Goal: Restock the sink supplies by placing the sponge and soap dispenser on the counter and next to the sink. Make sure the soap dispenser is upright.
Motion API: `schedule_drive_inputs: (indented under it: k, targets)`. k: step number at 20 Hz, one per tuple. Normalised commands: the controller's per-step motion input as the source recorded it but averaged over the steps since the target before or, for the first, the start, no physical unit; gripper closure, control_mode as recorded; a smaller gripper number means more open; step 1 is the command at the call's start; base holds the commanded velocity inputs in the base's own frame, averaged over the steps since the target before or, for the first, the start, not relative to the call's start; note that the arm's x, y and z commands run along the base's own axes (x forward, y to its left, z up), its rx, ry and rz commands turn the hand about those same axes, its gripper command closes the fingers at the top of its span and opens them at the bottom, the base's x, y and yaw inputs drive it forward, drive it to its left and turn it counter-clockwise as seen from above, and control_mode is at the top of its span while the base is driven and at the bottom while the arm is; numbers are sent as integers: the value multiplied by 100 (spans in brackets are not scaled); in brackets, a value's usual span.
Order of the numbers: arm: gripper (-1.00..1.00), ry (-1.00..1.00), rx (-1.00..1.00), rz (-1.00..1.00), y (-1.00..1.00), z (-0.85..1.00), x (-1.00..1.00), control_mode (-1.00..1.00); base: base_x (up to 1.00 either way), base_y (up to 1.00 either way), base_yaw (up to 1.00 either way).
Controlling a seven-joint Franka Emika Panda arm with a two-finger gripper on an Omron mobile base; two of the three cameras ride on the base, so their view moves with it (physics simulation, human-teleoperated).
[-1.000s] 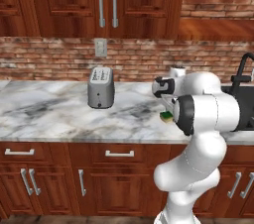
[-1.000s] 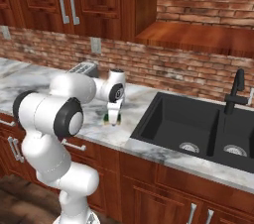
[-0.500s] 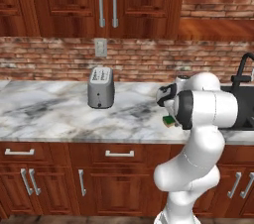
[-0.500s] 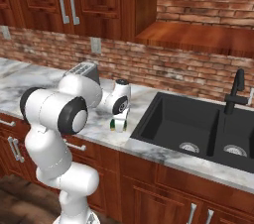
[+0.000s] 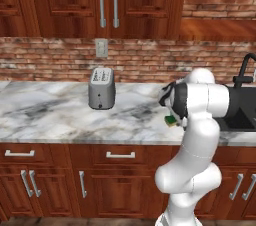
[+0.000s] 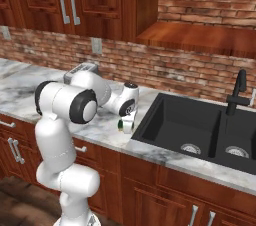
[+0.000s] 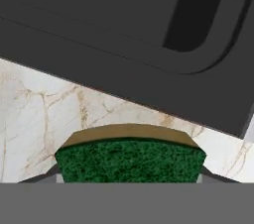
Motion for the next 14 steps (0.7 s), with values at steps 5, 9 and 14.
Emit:
schedule_drive_inputs:
  k: [5, 9, 14]
  targets:
    - [-100, -2, 4, 0, -19, -3, 7, -100, 0, 0, 0]
    - [-100, -5, 1, 0, 3, 13, -16, -100, 0, 0, 0]
    - [-100, -6, 0, 0, 34, 65, -21, -100, 0, 0, 0]
